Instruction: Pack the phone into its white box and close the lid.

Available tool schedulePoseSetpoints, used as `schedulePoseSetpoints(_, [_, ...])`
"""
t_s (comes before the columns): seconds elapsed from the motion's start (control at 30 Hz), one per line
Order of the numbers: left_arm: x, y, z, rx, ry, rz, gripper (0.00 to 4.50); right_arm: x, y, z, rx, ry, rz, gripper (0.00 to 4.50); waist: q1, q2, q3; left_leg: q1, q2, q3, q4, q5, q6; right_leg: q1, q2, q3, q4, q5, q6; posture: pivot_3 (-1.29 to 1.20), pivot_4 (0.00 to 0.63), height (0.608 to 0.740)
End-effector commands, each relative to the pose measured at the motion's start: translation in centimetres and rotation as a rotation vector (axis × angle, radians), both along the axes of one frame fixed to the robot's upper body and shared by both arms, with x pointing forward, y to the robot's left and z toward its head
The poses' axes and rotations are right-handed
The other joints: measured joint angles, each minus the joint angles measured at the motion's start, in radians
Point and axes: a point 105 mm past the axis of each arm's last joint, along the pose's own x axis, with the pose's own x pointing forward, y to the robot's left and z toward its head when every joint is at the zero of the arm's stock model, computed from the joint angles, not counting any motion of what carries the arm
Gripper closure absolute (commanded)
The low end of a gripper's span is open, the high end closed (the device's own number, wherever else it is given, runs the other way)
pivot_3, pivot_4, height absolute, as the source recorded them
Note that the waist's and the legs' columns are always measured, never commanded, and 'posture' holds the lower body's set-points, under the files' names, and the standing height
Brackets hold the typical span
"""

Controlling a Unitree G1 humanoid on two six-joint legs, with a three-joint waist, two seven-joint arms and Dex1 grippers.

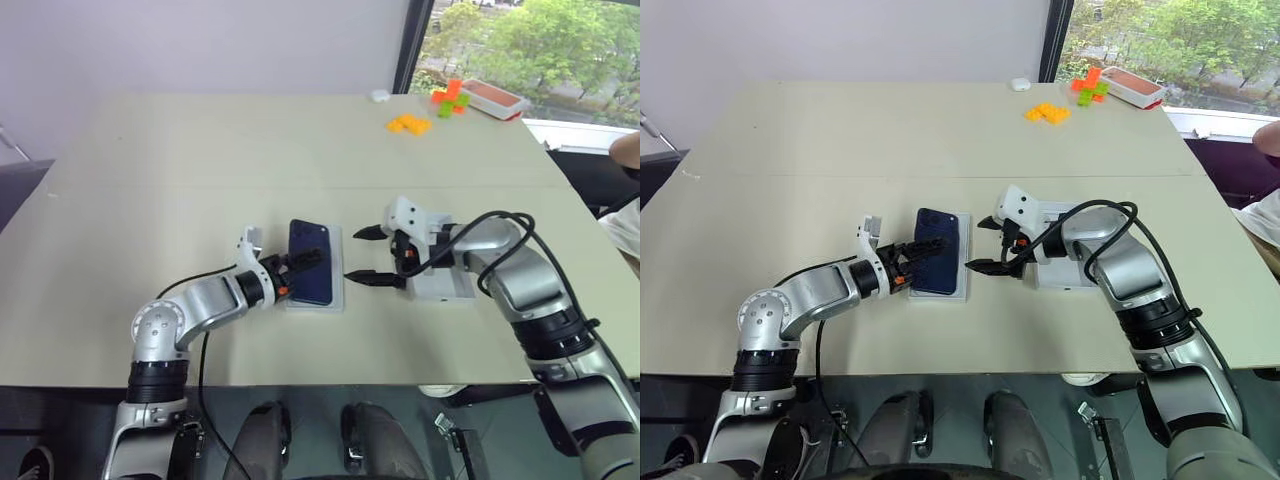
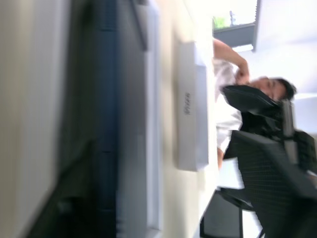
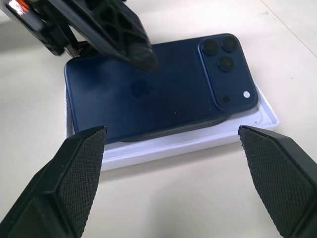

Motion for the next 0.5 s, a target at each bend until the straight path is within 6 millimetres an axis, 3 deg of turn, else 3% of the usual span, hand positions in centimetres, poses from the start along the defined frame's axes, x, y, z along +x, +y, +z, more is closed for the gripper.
schedulePoseSetpoints(0.03, [-0.36,-0.29,2.10,-0.025,-0.066,-0.049,0.88,0.18,0.48,1.15,0.014,-0.054,0.018,0.02,0.002,0.000,0.000,0.000,0.000,0.000,0.000,0.000,0.000,0.000,0.000,0.000,0.000,0.000,0.000,0.00,0.150,0.740])
schedulePoseSetpoints(0.2, [-0.48,-0.11,2.66,-0.011,-0.075,-0.066,0.88,0.28,0.64,1.12,0.019,-0.056,0.020,0.02,0.004,0.000,0.000,0.000,0.000,0.000,0.000,0.000,0.000,0.000,0.000,0.000,-0.001,0.000,0.000,0.00,0.150,0.740])
schedulePoseSetpoints(0.5, [-0.53,0.10,1.85,0.033,-0.055,-0.094,0.88,0.41,0.84,1.18,0.022,-0.061,0.020,0.02,0.004,0.000,0.000,0.000,0.000,0.000,-0.001,0.000,0.000,0.000,0.000,0.000,-0.001,0.000,0.000,0.00,0.150,0.740])
